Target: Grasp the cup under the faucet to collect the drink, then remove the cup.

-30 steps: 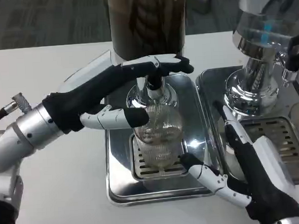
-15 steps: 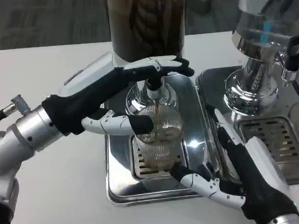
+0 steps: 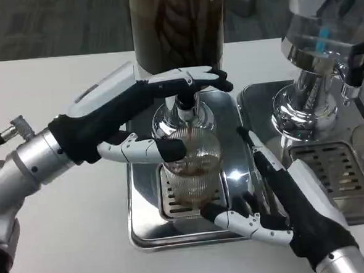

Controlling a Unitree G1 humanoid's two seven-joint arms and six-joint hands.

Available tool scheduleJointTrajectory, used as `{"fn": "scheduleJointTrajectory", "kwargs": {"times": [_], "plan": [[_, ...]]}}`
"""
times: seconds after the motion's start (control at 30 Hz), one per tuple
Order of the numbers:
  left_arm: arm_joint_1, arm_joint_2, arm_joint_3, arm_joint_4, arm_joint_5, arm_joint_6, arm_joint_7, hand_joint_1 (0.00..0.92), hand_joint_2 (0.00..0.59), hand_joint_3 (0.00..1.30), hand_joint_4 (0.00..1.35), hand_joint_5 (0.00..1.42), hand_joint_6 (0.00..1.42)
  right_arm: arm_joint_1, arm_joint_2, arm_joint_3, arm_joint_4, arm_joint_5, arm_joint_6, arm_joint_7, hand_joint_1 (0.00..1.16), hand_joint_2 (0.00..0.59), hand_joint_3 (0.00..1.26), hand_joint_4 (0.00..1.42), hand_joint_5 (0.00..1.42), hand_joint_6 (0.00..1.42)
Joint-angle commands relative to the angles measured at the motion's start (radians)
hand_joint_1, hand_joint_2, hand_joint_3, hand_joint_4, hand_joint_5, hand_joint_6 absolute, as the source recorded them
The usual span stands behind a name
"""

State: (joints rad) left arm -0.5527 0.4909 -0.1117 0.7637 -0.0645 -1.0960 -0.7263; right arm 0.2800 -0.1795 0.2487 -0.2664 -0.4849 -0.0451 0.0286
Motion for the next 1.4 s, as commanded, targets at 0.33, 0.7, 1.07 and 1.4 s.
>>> {"fn": "scheduleJointTrajectory", "kwargs": {"times": [0.33, 0.7, 1.07, 1.4], "plan": [[0.030, 0.022, -0.029, 0.009, 0.040, 0.004, 0.002, 0.000, 0.103, 0.29, 0.16, 0.17, 0.24, -0.039, 0.003, 0.013, 0.012, -0.072, 0.070, -0.018, 0.43, 0.000, 0.00, 0.00, 0.00, 0.05], [0.031, 0.025, -0.034, 0.007, 0.040, 0.004, 0.011, 0.000, 0.097, 0.30, 0.17, 0.17, 0.24, -0.069, 0.019, 0.021, 0.039, -0.109, 0.095, -0.039, 0.38, 0.000, 0.00, 0.00, 0.00, 0.06], [0.032, 0.031, -0.036, 0.005, 0.042, 0.001, 0.019, 0.000, 0.093, 0.31, 0.18, 0.18, 0.24, -0.121, 0.027, 0.024, 0.093, -0.095, 0.091, -0.050, 0.29, 0.000, 0.00, 0.00, 0.00, 0.06], [0.033, 0.038, -0.041, 0.001, 0.061, -0.008, 0.037, 0.000, 0.092, 0.31, 0.18, 0.18, 0.24, -0.147, 0.032, 0.027, 0.121, -0.090, 0.089, -0.050, 0.24, 0.000, 0.00, 0.00, 0.00, 0.06]]}}
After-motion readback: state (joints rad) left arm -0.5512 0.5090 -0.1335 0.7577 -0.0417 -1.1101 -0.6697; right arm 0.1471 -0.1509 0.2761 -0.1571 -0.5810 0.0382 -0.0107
